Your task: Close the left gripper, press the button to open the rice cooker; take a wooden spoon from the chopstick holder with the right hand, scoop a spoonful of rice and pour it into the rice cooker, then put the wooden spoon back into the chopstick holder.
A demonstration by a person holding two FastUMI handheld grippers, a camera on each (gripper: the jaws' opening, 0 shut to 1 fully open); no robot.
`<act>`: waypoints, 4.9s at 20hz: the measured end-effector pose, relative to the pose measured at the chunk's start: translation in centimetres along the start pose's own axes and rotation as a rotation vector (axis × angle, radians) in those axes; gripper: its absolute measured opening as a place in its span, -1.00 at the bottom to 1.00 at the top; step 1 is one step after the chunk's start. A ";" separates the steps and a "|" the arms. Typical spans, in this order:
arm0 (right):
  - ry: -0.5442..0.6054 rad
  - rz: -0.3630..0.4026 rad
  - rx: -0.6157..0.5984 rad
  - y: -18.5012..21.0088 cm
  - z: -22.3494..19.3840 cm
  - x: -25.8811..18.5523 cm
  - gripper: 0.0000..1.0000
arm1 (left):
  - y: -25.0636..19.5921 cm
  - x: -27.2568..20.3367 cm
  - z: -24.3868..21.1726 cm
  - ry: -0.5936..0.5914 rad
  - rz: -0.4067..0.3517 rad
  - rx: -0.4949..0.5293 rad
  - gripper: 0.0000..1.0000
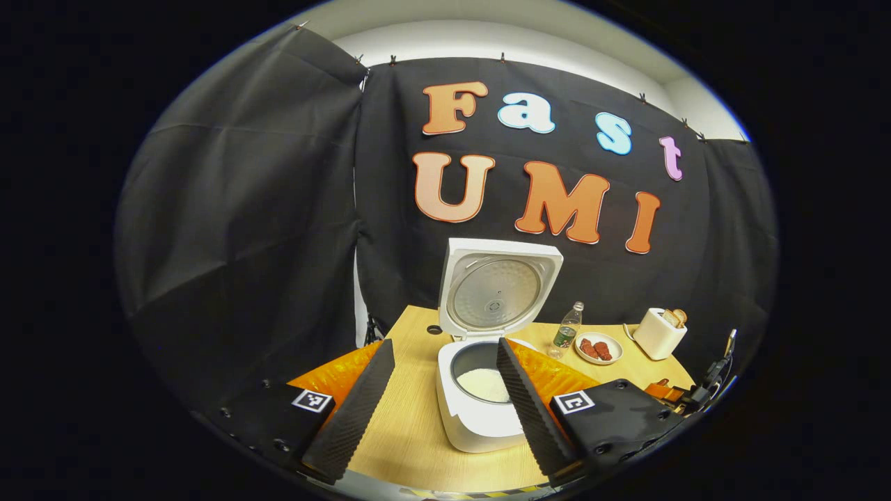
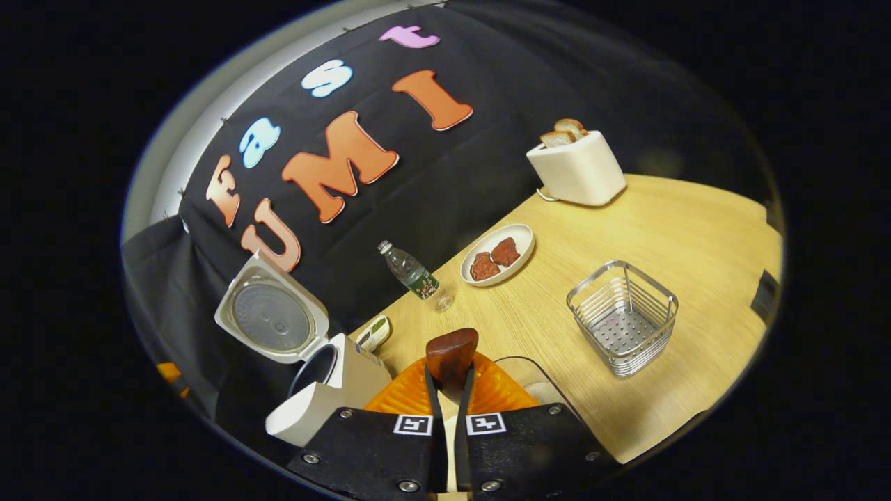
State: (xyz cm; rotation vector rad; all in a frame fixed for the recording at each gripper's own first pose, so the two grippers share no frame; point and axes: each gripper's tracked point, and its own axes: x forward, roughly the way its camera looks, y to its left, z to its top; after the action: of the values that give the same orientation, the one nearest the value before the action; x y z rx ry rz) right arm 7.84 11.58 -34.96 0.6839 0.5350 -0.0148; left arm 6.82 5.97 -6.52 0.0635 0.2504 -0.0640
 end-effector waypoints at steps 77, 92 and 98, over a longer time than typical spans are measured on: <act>0.000 0.249 0.128 28.9 6.5 8.1 -0.94 | 3.1 2.9 -1.0 -0.027 0.014 -0.089 0.99; -0.027 0.293 -0.015 30.5 7.1 7.8 -0.94 | 2.8 2.9 -0.9 -0.029 0.017 -0.096 0.99; -0.039 0.299 -0.097 30.6 6.6 7.7 -0.94 | 2.8 2.8 -1.1 -0.025 0.016 -0.114 1.00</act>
State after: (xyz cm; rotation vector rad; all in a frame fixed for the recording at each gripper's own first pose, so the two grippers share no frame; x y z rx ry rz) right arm 23.23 32.71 -16.05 0.6615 0.3899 0.2759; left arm 9.46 8.71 -8.17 -0.0483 0.2284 -0.0349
